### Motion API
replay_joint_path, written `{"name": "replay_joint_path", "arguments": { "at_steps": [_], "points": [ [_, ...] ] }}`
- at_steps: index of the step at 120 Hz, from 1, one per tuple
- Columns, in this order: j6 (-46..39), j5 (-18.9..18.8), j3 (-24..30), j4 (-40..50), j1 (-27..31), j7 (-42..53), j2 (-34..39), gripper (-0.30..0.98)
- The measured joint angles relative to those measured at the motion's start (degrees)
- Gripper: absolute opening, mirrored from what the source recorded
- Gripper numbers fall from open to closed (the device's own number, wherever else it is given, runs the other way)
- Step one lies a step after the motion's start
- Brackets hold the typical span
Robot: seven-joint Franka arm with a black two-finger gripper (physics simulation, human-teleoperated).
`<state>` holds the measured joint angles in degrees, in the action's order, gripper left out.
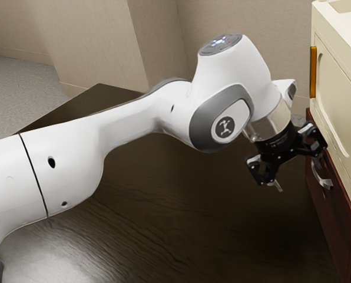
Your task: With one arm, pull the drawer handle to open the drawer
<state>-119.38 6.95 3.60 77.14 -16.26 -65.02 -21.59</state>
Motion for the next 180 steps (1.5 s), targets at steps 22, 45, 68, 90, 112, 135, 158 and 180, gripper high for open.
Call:
{"name": "replay_joint_path", "arguments": {
  "at_steps": [22,45,68,90,112,135,158,180],
  "points": [
    [-1.4,0.1,0.0,0.2,-0.2,0.5,-0.2,0.50],
    [-2.2,0.3,0.0,1.2,-0.3,0.9,0.1,0.34],
    [-2.5,0.2,-0.1,2.4,-0.6,1.2,0.6,0.28],
    [-2.7,-0.1,-0.1,3.7,-0.5,1.4,2.0,0.26],
    [-2.7,-0.7,0.0,5.7,-0.3,1.7,3.3,0.25],
    [-2.8,-1.1,-0.1,6.6,-0.3,1.9,4.4,0.25],
    [-2.7,-1.7,-0.1,8.1,-0.1,2.0,5.4,0.25],
    [-2.8,-2.2,-0.2,9.5,0.1,2.1,6.7,0.25]
  ]
}}
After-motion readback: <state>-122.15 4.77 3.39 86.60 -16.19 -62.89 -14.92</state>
